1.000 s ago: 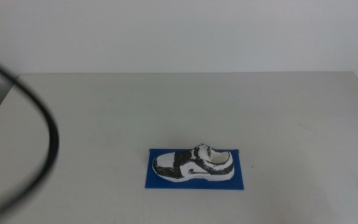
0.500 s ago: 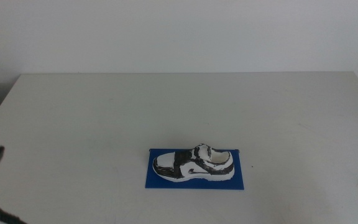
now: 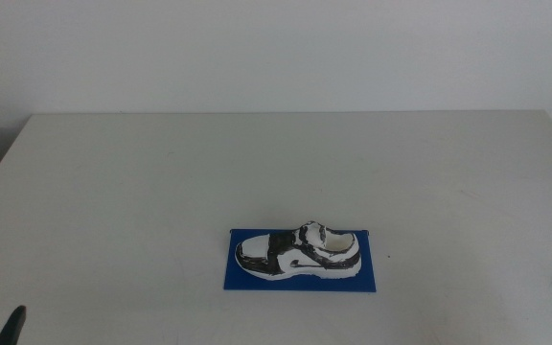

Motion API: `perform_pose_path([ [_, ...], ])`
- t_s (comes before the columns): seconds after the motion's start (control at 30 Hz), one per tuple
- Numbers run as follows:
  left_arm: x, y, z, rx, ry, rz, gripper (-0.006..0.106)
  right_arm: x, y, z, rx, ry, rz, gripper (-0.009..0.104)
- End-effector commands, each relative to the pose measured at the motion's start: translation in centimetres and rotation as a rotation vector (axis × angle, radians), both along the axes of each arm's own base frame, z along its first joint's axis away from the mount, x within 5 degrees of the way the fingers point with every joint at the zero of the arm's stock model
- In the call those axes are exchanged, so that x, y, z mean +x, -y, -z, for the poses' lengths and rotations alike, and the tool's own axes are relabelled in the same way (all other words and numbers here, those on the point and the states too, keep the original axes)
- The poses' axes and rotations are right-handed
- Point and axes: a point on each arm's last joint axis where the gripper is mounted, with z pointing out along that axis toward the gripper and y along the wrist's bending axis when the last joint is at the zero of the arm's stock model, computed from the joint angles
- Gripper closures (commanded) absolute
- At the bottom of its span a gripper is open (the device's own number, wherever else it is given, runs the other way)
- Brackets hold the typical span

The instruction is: Use one arm to grab the shoe from the table and place it on the mat.

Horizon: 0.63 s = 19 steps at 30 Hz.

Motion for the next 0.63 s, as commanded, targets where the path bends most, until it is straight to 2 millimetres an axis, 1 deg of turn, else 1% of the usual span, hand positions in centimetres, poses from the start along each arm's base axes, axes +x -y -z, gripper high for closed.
perform_pose_path([
  [0.0,-0.3,0.0,-0.9,-0.042,0.114,0.003,0.007,-0.2,0.1,-1.2,-0.025,0.109,0.007,0.029],
  [0.1,-0.5,0.0,0.1,-0.094,0.125,-0.001,0.007,-0.2,0.1,-1.2,-0.025,0.109,0.007,0.029],
  [0.17,-0.5,0.0,0.4,-0.12,0.087,-0.009,0.007,-0.2,0.1,-1.2,-0.025,0.109,0.007,0.029],
  [0.4,-0.5,-0.1,0.5,-0.184,0.077,-0.017,0.007,-0.2,0.1,-1.2,-0.025,0.109,0.007,0.029],
  [0.6,-0.5,0.0,0.4,-0.196,0.088,-0.016,0.007,-0.2,0.1,-1.2,-0.025,0.109,0.007,0.029],
])
